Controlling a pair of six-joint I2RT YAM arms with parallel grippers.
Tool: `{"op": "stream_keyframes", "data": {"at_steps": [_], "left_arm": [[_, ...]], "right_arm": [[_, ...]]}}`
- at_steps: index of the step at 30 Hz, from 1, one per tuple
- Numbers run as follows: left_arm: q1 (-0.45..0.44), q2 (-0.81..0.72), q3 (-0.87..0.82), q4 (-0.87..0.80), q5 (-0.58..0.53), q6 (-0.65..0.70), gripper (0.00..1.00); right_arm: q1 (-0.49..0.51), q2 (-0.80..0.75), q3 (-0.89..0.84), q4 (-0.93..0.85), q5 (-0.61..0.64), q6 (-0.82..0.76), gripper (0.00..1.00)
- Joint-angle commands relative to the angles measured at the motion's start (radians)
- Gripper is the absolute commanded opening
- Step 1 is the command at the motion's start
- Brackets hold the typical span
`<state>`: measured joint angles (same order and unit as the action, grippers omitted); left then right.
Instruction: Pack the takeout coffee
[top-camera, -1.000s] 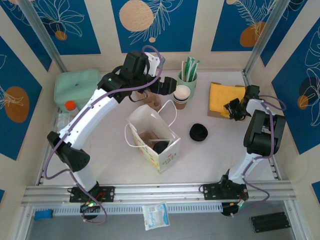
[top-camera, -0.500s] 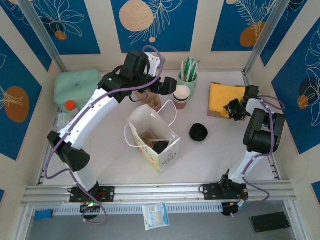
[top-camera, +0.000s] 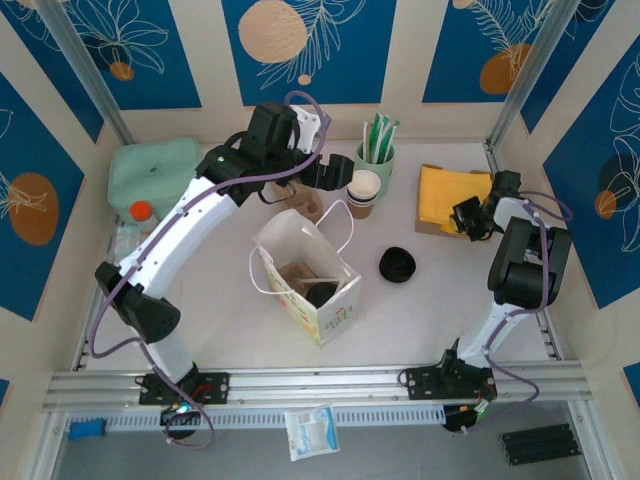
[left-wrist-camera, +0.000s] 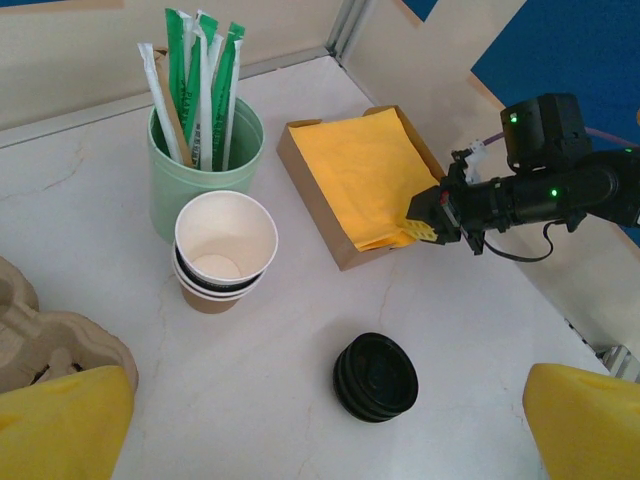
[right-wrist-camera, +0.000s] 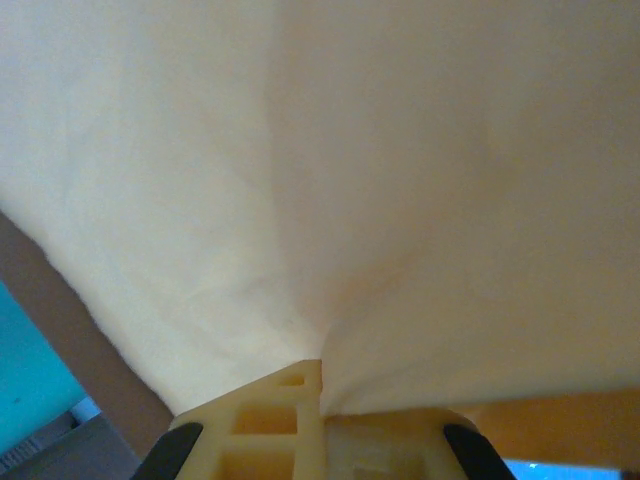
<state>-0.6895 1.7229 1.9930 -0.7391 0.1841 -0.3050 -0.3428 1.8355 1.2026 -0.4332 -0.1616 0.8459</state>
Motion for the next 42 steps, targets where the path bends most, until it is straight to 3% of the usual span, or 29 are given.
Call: {"op": "stream_keyframes", "data": {"at_steps": [1,26,36,42], "left_arm": [[0.004,0.009,0.03,0.026,0.026,0.008,0.99],[0.007,-0.06,-0.001,0.001,-0.031,-0.007,0.99],[0.009,-0.126,-0.025,-0.012,-0.079,-0.019,1.0],[0.019,-0.15,-0.016,-0.038,-0.126,-0.019,0.99]], "right_arm": [[-0.006,-0.069,0.036,0.01,-0.05,0.017,0.0],[0.09,-0.42,0.226,-0.094,-0.088,0.021,0.0],[0.148,-0.576,0.293,-0.167,-0.201,0.042,0.0],[0.235,-0.631,0.397,-0.225,-0.274,0.036,0.0]]}}
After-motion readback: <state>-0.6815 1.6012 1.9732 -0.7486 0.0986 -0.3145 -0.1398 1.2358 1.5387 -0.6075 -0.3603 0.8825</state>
